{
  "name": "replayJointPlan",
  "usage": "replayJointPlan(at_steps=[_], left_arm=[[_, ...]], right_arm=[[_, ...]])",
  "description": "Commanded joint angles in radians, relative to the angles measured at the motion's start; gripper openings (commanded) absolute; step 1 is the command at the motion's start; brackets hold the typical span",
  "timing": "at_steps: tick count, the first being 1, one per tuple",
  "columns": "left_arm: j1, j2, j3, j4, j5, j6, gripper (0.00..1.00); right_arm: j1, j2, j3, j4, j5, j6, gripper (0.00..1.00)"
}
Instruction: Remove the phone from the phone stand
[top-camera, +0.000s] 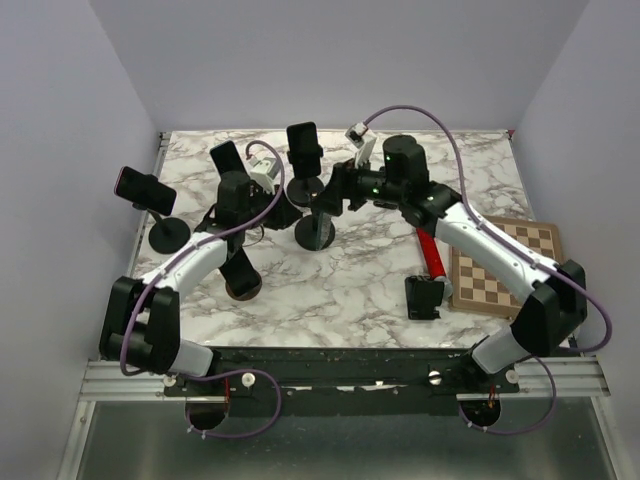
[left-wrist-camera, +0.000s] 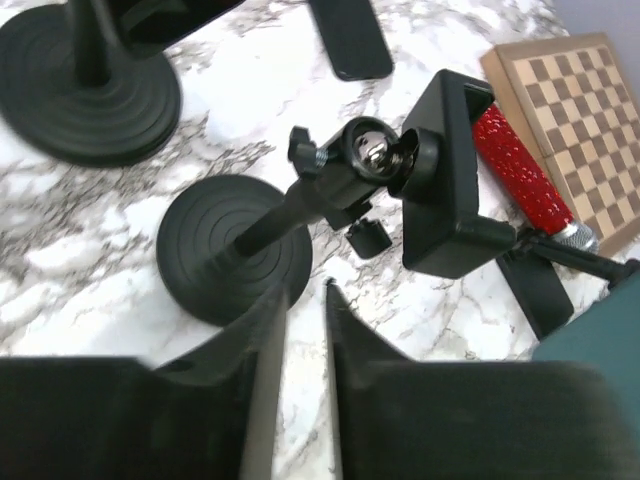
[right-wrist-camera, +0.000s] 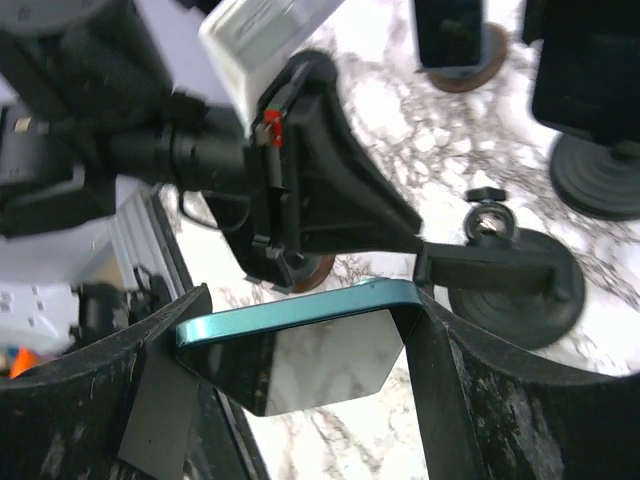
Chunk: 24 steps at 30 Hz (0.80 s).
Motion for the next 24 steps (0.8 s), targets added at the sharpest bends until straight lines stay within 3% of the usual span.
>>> replayJointPlan(at_steps=[1, 5, 10, 16, 24], left_arm=[[-0.027, -0.158, 0.042, -0.272, -0.218, -0.008, 0.38], [-0.027, -0.293, 0.049, -0.37, -0.307, 0.031, 0.45], [-0.026, -0.389, 0.096, -0.448, -0.453, 0.026, 0.56], [-0.026, -0.382, 0.216, -0.46, -0.456, 0.062, 0.77], [-0.033, -0.447, 0.156, -0.43, -0.408, 0.095, 0.77]], right_arm=[[0.002, -0.111, 0.137, -0.25, 0.383, 0.123, 0.01], [-0.033, -0.111, 0.206, -0.418, 0.673, 0.095, 0.01], [-0.225, -0.048, 0.23, -0.48, 0.721, 0.107, 0.01], [-0.393, 0.235, 0.397, -0.542, 0.8, 0.045, 0.01], [-0.484, 0.621, 0.734, -0.672, 0.806, -0.002, 0.01]])
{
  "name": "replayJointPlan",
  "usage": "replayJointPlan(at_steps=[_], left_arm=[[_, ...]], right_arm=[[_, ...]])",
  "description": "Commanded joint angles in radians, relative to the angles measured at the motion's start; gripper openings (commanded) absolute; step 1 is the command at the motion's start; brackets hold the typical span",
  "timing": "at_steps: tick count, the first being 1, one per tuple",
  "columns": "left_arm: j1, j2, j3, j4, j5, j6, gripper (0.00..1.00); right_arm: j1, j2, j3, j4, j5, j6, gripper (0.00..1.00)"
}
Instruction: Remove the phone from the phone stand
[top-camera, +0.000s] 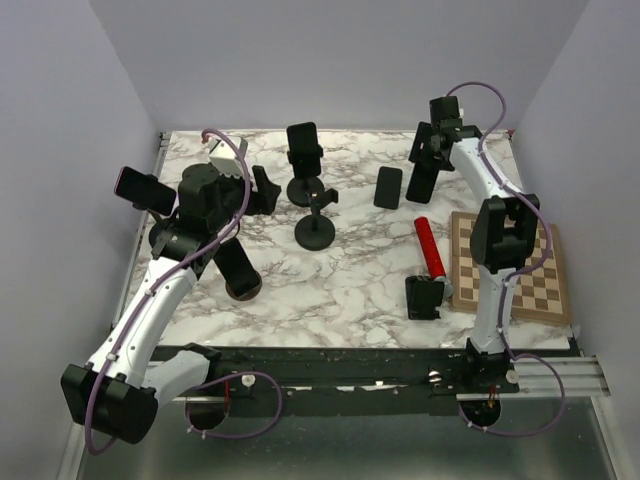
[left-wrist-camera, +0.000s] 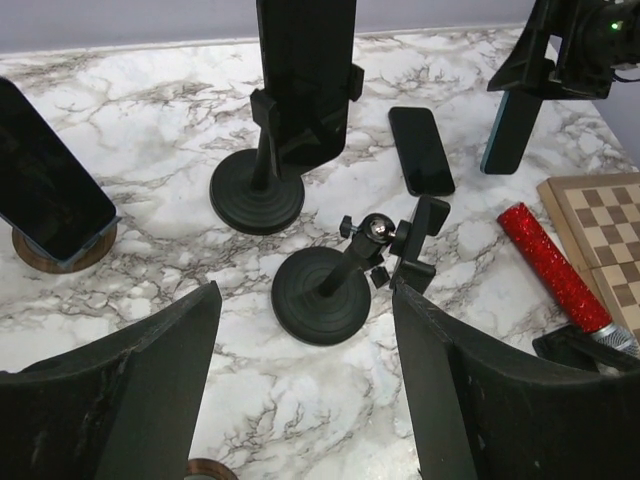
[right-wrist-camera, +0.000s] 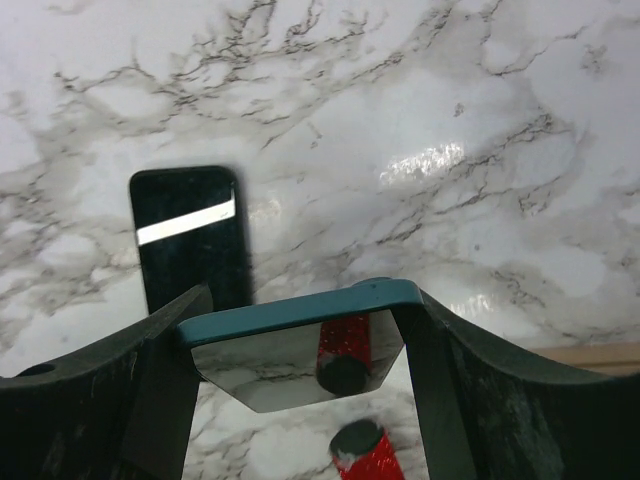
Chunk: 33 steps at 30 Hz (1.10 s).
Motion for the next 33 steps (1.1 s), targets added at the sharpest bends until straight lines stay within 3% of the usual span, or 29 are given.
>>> replayJointPlan(at_steps=[1, 9, 23, 33], left_arm=[[-0.016, -0.072, -0.038, -0.007, 0.001, 0.031, 0.78], [-0.088, -0.106, -0.038, -0.026, -0.071, 0.086, 0.78], [-0.104, -0.117, -0.043, -0.025, -0.097, 0.08, 0.78], [-0.104, -0.128, -0.054, -0.014, -0.109, 0.082, 0.78]], right_arm=[[-0.01, 0.115, 0.163, -0.092, 0.056, -0.043, 0.0], [-0.012, 0.249, 0.243, -0.134, 0.059, -0.038, 0.01], [-0.012, 0.346, 0.193, -0.071, 0.019, -0.012, 0.33], [-0.012, 0.401, 0.218, -0.045, 0.033, 0.004, 0.43]])
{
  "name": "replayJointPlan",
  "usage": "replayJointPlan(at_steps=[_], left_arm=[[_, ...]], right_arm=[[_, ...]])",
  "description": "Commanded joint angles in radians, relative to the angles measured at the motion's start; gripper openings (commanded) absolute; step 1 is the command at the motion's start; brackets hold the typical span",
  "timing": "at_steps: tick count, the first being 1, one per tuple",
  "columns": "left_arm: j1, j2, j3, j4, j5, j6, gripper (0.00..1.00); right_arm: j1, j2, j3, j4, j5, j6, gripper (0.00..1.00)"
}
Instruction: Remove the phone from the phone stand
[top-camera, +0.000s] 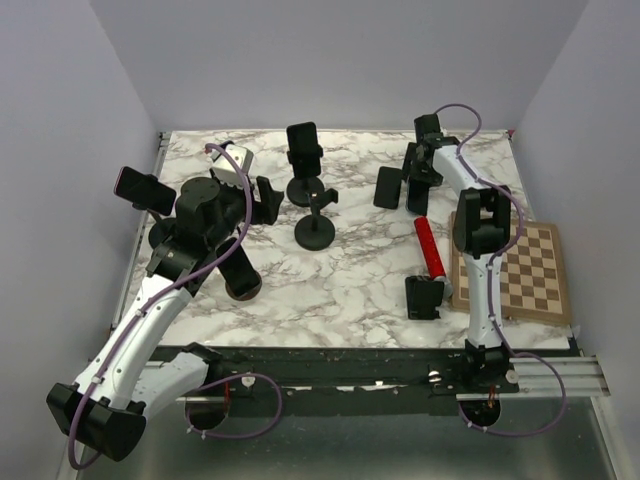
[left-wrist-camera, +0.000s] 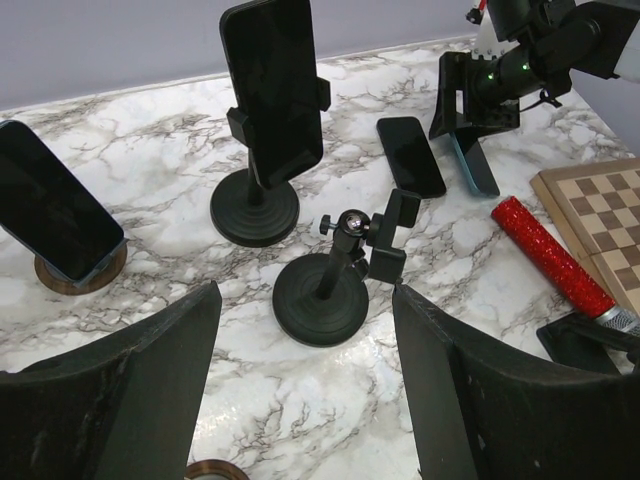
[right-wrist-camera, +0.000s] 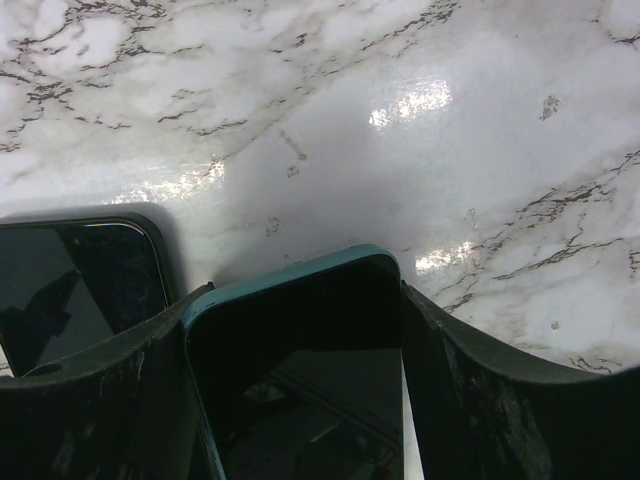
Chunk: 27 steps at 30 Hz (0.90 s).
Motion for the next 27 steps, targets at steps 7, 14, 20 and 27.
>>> replayJointPlan(at_steps=[7, 14, 20, 27], left_arm=[[-0.004, -0.01, -0.015, 0.005, -0.015, 0.002, 0.78], [-0.004, -0.022, -0.02, 0.007, -0.017, 0.005, 0.78], [-0.004, -0.016, -0.018, 0.007, -0.013, 0.004, 0.78], [-0.004, -0.004, -0.02, 0.009, -0.012, 0.002, 0.78]], right_arm=[[0.001, 0.073, 0.062, 0.004, 0.024, 0.001, 0.56], [0.0, 0.104, 0.103, -0.001, 0.015, -0.026, 0.81], [0.001, 0.102, 0.118, -0.015, -0.016, -0.024, 0.98], [0.001, 0.081, 0.223, -0.071, -0.04, -0.024, 1.0]])
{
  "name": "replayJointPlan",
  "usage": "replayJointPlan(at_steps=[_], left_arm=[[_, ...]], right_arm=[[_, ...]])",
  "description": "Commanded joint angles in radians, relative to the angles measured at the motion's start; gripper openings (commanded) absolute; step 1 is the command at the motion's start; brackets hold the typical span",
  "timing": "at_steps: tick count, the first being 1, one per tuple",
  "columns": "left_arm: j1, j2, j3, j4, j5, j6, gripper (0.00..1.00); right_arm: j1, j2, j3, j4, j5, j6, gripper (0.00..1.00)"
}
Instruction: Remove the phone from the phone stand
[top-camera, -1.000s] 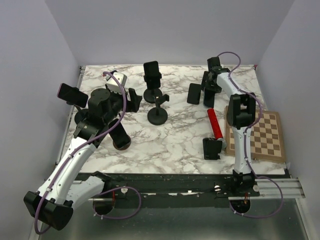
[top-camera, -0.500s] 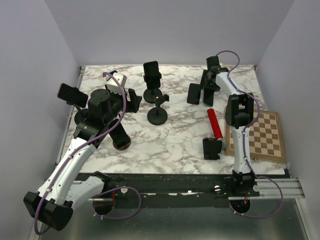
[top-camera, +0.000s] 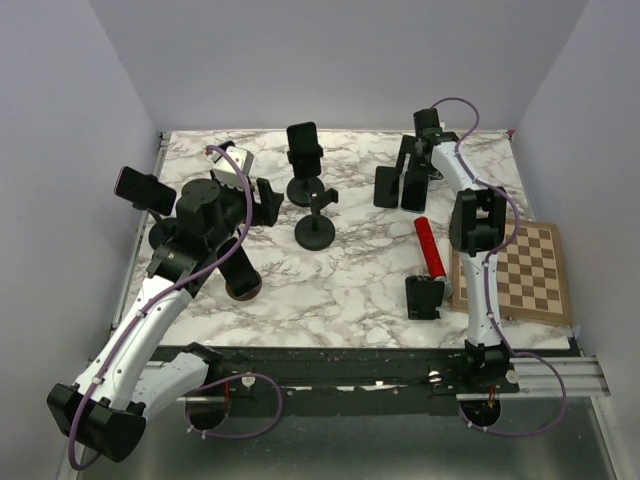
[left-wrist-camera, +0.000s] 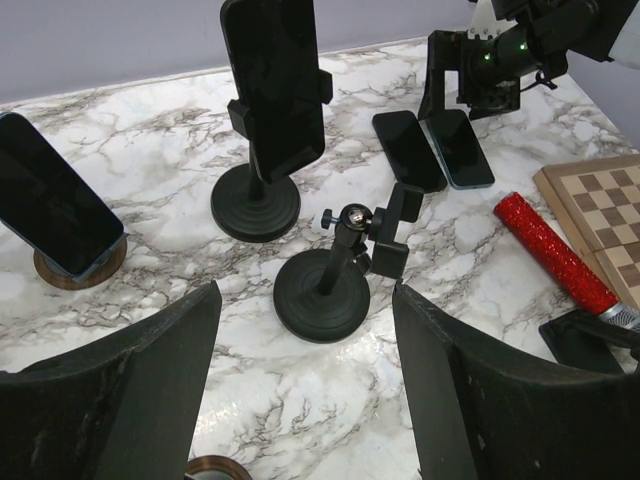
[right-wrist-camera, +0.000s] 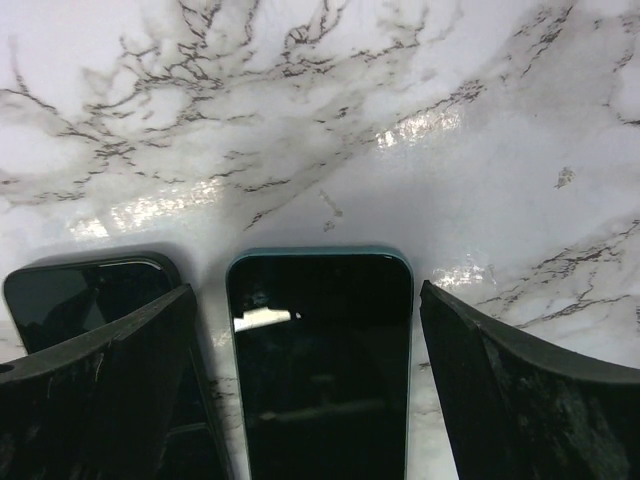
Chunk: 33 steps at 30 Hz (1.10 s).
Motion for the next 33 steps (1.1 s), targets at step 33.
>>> replayJointPlan(at_steps=[33], left_arm=[[0.271, -0.093, 0.14, -0.065, -0.334, -0.137, 0.99]], right_arm=[[0.837, -1.203, -0.766, 0.196, 0.071, 0.088, 1.0]])
